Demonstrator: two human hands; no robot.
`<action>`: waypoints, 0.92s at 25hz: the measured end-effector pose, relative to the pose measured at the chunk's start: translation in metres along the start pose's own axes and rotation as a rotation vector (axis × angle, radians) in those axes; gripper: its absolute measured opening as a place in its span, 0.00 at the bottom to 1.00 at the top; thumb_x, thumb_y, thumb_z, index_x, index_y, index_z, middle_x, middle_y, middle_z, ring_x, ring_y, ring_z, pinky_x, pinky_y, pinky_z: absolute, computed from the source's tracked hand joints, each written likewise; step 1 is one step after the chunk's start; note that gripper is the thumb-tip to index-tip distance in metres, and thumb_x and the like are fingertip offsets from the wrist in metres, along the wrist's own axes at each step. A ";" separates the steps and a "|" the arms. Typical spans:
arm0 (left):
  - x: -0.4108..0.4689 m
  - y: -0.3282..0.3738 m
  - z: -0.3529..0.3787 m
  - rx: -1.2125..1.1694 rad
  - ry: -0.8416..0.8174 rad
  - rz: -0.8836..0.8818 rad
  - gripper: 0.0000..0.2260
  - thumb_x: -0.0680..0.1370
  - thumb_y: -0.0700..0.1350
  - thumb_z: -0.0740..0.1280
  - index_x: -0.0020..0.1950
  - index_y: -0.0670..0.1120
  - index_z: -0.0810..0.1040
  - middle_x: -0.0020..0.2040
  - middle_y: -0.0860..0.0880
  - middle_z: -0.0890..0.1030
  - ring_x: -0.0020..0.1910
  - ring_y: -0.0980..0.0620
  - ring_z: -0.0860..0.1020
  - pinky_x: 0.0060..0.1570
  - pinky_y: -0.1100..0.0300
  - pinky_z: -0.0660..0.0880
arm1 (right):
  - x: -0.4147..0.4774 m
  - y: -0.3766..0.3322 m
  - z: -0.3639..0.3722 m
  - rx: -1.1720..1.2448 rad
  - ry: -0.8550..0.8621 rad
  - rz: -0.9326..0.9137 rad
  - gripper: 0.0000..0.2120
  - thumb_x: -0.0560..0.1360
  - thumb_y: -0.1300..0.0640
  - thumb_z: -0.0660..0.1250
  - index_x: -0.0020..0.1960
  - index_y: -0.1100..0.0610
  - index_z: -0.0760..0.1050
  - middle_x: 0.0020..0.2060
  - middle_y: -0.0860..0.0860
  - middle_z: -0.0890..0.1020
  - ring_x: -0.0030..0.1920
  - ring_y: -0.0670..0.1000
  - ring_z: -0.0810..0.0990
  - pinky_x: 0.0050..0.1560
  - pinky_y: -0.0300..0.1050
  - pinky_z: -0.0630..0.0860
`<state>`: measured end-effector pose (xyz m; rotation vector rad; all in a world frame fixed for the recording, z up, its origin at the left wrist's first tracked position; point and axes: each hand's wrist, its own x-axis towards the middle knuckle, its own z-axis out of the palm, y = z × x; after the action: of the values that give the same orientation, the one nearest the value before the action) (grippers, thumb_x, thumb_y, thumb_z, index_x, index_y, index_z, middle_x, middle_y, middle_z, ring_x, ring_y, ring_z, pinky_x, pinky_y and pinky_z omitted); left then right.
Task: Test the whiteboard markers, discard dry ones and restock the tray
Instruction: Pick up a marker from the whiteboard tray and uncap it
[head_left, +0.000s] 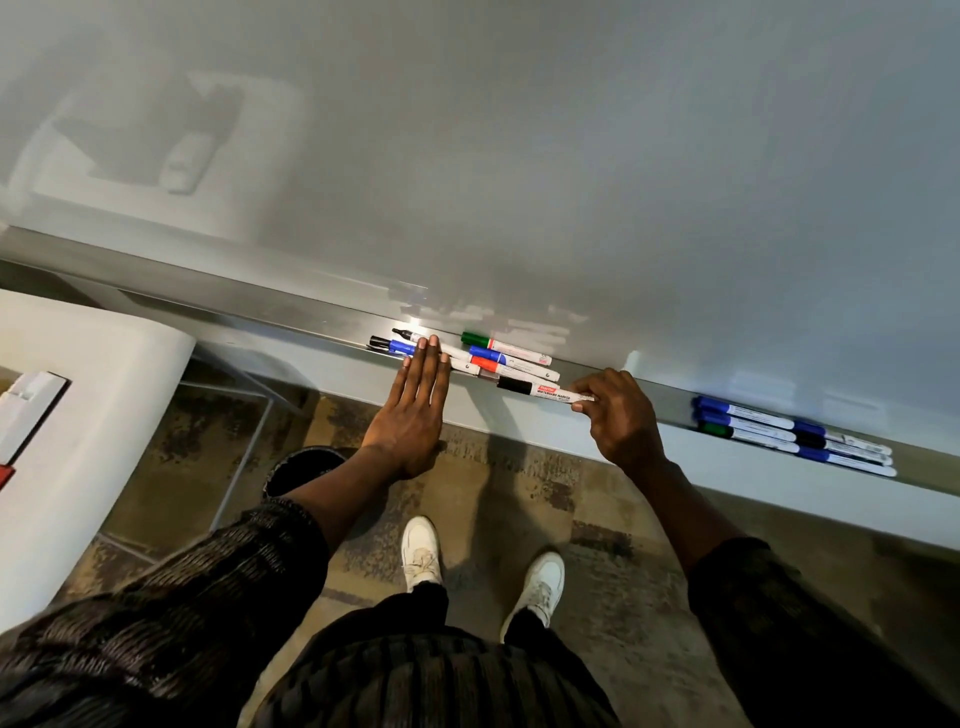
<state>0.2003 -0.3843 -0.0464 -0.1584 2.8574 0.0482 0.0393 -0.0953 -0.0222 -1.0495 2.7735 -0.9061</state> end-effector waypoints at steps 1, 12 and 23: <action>0.000 0.001 0.000 0.000 0.005 -0.001 0.53 0.81 0.55 0.67 0.82 0.36 0.28 0.81 0.33 0.25 0.83 0.33 0.28 0.84 0.36 0.43 | -0.005 -0.001 -0.001 0.017 0.030 -0.012 0.06 0.79 0.63 0.69 0.55 0.60 0.83 0.49 0.54 0.84 0.50 0.54 0.78 0.50 0.42 0.73; -0.017 0.033 -0.033 -0.618 0.195 -0.054 0.47 0.84 0.63 0.65 0.88 0.44 0.38 0.87 0.43 0.34 0.87 0.43 0.37 0.85 0.45 0.44 | -0.049 -0.073 -0.008 0.640 0.017 0.403 0.10 0.79 0.64 0.73 0.60 0.58 0.83 0.50 0.50 0.87 0.45 0.50 0.86 0.45 0.42 0.85; -0.051 0.078 -0.131 -1.936 0.242 -0.328 0.21 0.90 0.48 0.59 0.64 0.30 0.79 0.58 0.39 0.88 0.66 0.46 0.84 0.79 0.42 0.68 | -0.045 -0.146 -0.037 1.176 -0.204 0.624 0.12 0.85 0.60 0.62 0.58 0.59 0.84 0.43 0.60 0.86 0.40 0.57 0.81 0.40 0.45 0.79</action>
<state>0.2046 -0.3082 0.0951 -0.9281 1.7605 2.6022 0.1520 -0.1360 0.0793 -0.0579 1.6319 -1.7384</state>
